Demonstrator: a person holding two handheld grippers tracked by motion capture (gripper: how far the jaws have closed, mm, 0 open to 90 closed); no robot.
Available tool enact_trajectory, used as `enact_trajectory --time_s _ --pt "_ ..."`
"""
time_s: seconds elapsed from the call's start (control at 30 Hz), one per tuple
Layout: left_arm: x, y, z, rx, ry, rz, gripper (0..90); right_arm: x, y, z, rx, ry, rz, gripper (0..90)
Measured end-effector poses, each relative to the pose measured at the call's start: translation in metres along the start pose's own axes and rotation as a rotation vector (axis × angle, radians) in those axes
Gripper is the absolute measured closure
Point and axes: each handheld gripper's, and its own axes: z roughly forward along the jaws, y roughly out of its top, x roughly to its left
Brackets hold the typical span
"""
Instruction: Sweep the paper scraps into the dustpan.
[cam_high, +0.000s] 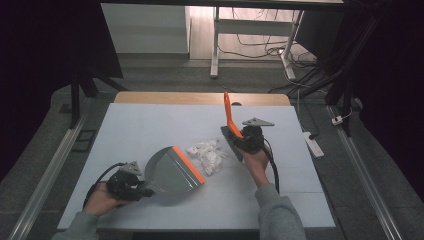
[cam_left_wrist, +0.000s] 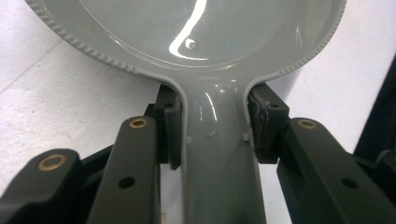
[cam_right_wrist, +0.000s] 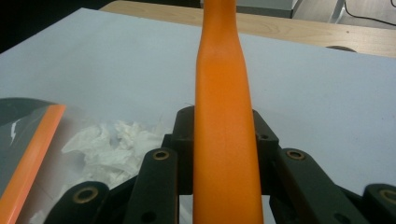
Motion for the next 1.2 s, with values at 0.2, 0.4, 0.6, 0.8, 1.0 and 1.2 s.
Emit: enact_trajectory --time_s 0.2,0.4,0.6,0.8,1.0,1.2 --pt "0.002 0.005 0.0 0.013 -0.007 -0.018 61.1 0.001 0.002 0.007 0.014 -0.004 -0.004 70.3" --pt "0.003 0.006 0.002 0.026 -0.004 -0.032 61.1 0.005 0.004 0.014 0.032 -0.004 -0.021 70.3" --pt "0.006 0.007 0.005 0.047 -0.016 -0.035 61.1 0.01 0.005 0.024 0.063 -0.009 -0.048 70.3" --pt "0.006 0.009 0.009 0.053 -0.026 -0.037 61.1 0.013 0.006 0.03 0.071 -0.018 -0.053 70.3" --pt "0.01 0.011 0.011 0.054 -0.038 -0.036 61.2 0.018 0.008 0.041 0.096 -0.02 -0.068 70.3" --pt "0.011 0.012 0.012 0.06 -0.046 -0.035 61.2 0.031 0.009 0.052 0.131 -0.009 -0.103 70.3"
